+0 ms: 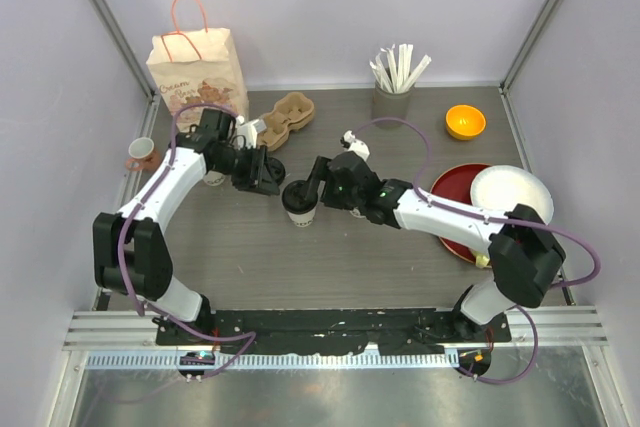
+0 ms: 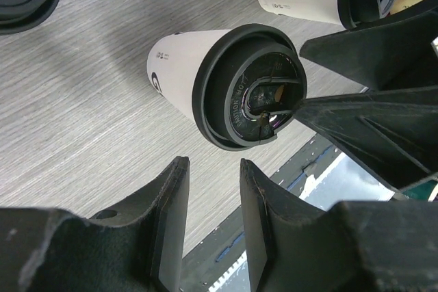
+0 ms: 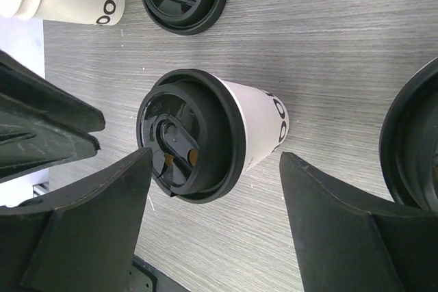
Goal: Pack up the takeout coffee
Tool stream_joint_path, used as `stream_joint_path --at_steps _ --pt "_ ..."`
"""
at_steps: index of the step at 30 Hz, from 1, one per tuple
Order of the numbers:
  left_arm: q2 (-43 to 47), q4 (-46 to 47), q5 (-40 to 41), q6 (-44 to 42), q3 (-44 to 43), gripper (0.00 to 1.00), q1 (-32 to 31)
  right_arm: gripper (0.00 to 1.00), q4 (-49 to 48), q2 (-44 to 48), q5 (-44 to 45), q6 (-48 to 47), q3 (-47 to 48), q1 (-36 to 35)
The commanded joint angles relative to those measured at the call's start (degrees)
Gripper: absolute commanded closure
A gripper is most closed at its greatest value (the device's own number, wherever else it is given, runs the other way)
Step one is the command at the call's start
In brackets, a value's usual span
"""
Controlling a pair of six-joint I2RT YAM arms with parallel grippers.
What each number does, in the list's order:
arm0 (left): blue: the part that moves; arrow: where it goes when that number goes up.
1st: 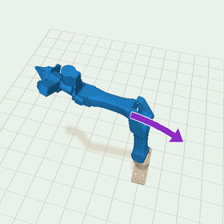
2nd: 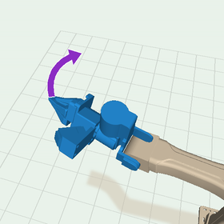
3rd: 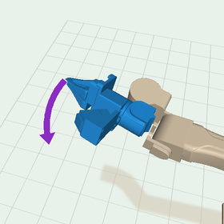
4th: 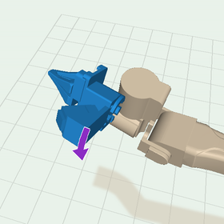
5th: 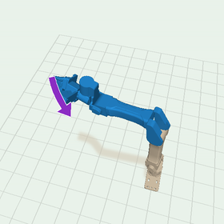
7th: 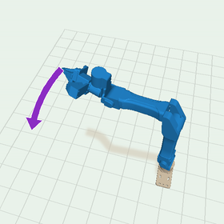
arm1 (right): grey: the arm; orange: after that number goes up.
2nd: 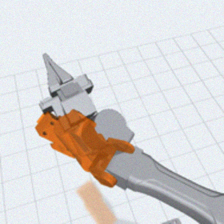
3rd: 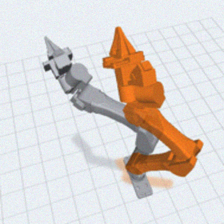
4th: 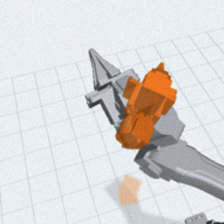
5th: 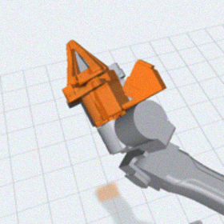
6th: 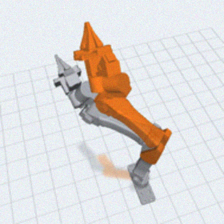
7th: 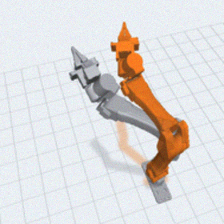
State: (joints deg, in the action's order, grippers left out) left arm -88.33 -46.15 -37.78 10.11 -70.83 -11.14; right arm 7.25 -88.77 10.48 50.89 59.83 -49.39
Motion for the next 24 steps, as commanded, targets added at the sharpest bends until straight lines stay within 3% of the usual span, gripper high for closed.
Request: stream_joint_path --at_steps 1,7,10,11,14,20,24 --pt "1.9 0.3 -2.0 0.4 0.2 0.61 -0.1 0.18 -0.1 3.9 2.0 -3.6 3.7 -0.4" --pt "3.3 1.7 -0.3 5.2 2.9 0.56 -0.1 0.14 0.3 2.9 -0.5 -10.3 6.7 0.6" --pt "5.8 4.0 2.4 10.9 6.2 0.55 -0.1 0.23 1.0 -1.0 -7.7 -14.3 10.8 3.4" --pt "6.0 3.7 2.3 11.8 7.0 0.55 -0.1 0.34 2.1 -2.0 -8.9 -14.7 12.7 4.1" --pt "6.1 3.5 0.8 14.0 8.8 0.61 -0.1 0.54 2.5 -5.0 -13.2 -16.7 14.8 6.9" --pt "5.3 10.4 -0.7 18.0 13.2 0.64 -1.7 0.56 4.9 -11.4 -19.6 -20.2 20.1 8.8" --pt "3.3 12.1 -1.2 18.7 12.5 0.66 -2.0 0.59 4.5 -12.2 -20.0 -19.3 18.9 8.8"
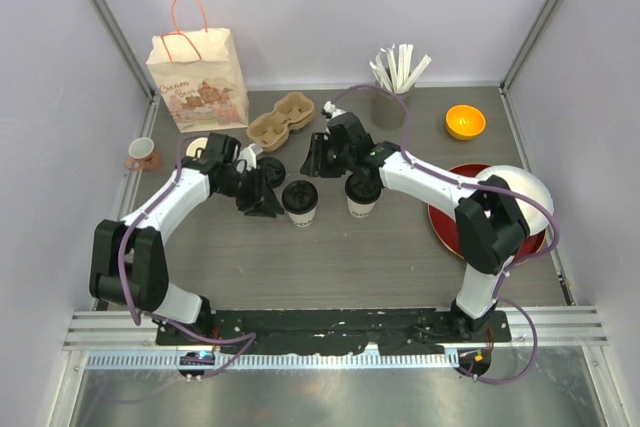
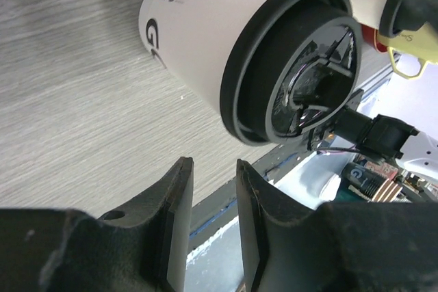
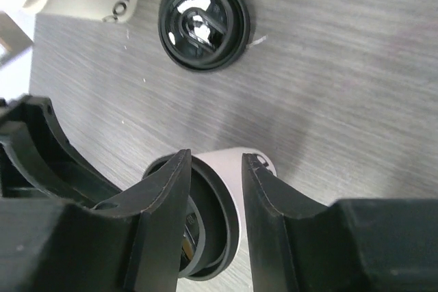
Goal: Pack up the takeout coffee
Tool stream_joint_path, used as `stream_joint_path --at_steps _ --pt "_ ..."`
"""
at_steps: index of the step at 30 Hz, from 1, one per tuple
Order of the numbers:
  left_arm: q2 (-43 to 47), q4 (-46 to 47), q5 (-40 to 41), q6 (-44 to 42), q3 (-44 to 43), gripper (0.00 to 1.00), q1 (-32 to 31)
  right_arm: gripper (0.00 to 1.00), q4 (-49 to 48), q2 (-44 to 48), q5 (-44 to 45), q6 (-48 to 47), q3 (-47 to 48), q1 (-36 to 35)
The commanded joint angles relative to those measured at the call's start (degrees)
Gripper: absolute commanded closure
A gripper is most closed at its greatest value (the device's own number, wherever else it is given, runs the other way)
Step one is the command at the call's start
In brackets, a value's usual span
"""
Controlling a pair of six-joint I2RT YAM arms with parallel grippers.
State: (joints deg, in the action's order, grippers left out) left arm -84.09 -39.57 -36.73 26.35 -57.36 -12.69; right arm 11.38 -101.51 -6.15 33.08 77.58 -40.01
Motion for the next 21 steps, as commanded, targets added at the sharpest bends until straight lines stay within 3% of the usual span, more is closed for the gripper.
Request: stream_joint_path --at_steps 1,5,10,21 --pt "-1.9 5.9 -3.0 2.1 -1.3 0.66 -0.4 0.60 0.1 0.8 -3.1 -1.2 0.5 -0.6" --pt "-4.0 6.2 -2.9 0.8 -3.1 0.67 -0.4 0.68 -2.1 2.6 -2.6 1.1 -4.2 -0.6" --pt "-5.5 5.6 0.2 -1.7 -5.6 0.68 -0.5 0.71 -6.0 6.6 -2.1 5.5 -10.2 -0.9" --pt "-6.7 5.7 1.4 -4.4 -10.4 0.68 -0.4 0.69 -5.6 13.5 7.8 12.0 -16.6 -2.9"
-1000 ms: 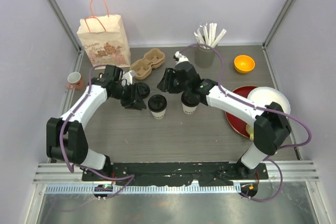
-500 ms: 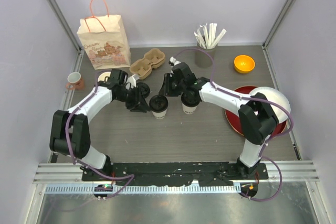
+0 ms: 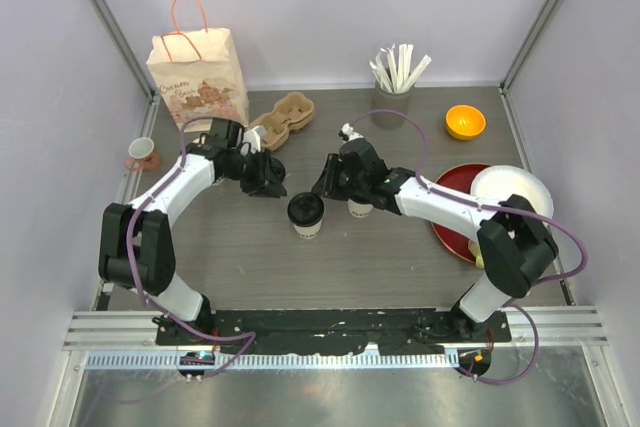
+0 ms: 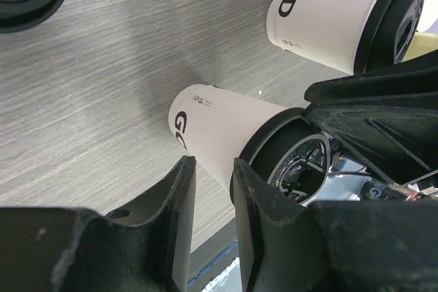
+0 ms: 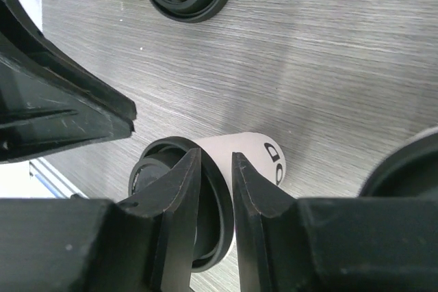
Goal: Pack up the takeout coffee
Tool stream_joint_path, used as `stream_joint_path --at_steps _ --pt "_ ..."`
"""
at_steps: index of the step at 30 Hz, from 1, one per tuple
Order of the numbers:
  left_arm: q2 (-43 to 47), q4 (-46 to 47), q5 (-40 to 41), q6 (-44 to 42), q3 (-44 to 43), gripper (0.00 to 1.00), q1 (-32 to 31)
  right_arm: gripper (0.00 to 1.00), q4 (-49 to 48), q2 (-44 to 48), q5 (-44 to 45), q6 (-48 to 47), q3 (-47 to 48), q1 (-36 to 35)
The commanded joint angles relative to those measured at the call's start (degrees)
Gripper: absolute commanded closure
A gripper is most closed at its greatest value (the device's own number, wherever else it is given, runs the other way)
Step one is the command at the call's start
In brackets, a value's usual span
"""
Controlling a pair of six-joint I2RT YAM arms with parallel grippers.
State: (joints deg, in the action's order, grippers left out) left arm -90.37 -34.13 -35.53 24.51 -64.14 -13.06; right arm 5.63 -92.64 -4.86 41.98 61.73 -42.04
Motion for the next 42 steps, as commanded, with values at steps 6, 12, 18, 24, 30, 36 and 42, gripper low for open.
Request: stream_joint_path --at_steps 6,12,18,24,30,36,42 --pt "-0.1 -5.7 -1.6 -7.6 -8.2 0.59 0.0 0.45 6.2 6.9 7.5 0.2 1.4 -1.7" --pt "0.5 -12.7 -2.6 -10.0 -7.9 0.43 -0.5 0.27 11.1 5.5 2.8 -2.1 5.8 -1.8" --pt "3.6 -9.7 -3.8 -5.4 -2.4 0.33 -1.0 0.32 4.5 5.6 -1.5 -0.3 -1.1 -2.2" --pt "3.1 -7.5 -4.9 -3.4 -0.7 0.32 -2.8 0.44 0.5 4.7 -3.9 1.3 -3.7 -2.3" --pt "2.3 -5.1 -3.2 -2.2 3.2 0.43 -3.2 0.63 -3.3 5.6 -3.9 4.5 -8.7 -2.5" --pt "0.4 -4.9 -1.7 -2.5 3.4 0.48 -3.1 0.71 -4.0 5.3 -2.0 3.2 -11.3 -2.9" --pt "-0.2 -5.9 -1.1 -4.1 2.0 0.46 -2.9 0.76 -5.4 5.4 0.0 2.9 -16.5 -4.3"
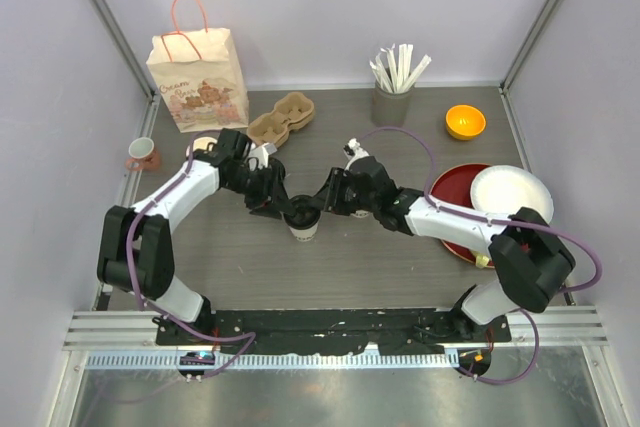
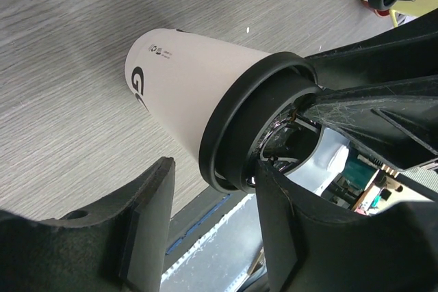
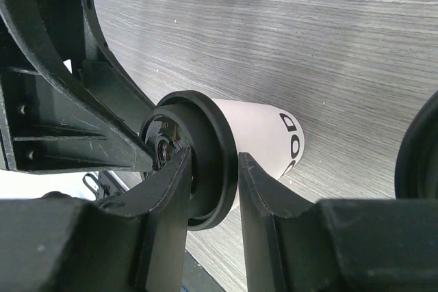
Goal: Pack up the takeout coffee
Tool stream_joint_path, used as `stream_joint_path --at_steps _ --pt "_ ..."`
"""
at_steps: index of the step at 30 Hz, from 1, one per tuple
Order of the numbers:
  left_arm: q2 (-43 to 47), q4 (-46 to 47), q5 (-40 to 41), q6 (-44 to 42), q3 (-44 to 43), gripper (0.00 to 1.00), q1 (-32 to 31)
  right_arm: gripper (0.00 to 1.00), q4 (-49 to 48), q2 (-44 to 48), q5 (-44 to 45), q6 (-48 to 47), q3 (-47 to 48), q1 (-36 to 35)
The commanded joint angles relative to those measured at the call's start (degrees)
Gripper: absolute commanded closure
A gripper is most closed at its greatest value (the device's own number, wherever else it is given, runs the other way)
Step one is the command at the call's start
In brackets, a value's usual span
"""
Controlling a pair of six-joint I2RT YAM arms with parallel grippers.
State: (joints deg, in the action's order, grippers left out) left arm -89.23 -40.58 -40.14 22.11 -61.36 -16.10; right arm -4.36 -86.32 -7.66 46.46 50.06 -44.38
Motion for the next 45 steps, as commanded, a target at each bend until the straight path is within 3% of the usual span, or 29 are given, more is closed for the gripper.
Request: stream_joint_path --at_steps 1,6,10,15,18,24,30,38,42,45 --pt "-1.5 0.2 3.5 -2.2 -2.0 0.46 0.2 0.78 4.7 -1.0 3.8 -1.5 -5.3 -2.1" --pt "-0.6 -1.3 2.6 -6.8 -7.4 0.41 1.2 0.80 5.8 -0.8 6.0 -1.0 -3.6 -3.4" --pt "1.0 -1.9 1.6 -10.1 -12.1 0.40 1.2 0.85 12.3 -1.2 12.2 -0.8 2.5 -4.7" --pt "4.2 -4.6 0.2 -21.0 -14.9 0.49 0.4 0.87 13.9 -2.8 16.7 0.9 8.4 -5.5" --pt "7.1 -8.2 -0.5 -31.6 -12.7 0.51 -2.0 0.87 12.9 -4.4 17.6 1.4 10.4 -6.3" --pt "11.2 -6.5 0.8 -44.0 -5.4 0.42 -4.2 0.88 11.3 -8.1 16.4 0.7 13.8 -7.3" --pt "11.2 -1.6 7.1 -44.9 -6.9 0.43 -9.0 0.89 9.5 -8.9 16.5 2.0 14.1 -7.3" --pt "10.4 2.3 15.3 -44.9 -1.1 0.47 -13.0 0.93 6.7 -10.4 15.8 4.6 14.9 -7.3" --pt "9.9 5.9 19.7 -44.7 1.0 0.59 -13.1 0.93 5.7 -11.1 14.3 5.0 14.6 -7.1" --pt "9.6 4.8 17.8 -44.3 1.9 0.59 -13.0 0.93 5.2 -10.4 13.9 5.1 13.8 -6.8"
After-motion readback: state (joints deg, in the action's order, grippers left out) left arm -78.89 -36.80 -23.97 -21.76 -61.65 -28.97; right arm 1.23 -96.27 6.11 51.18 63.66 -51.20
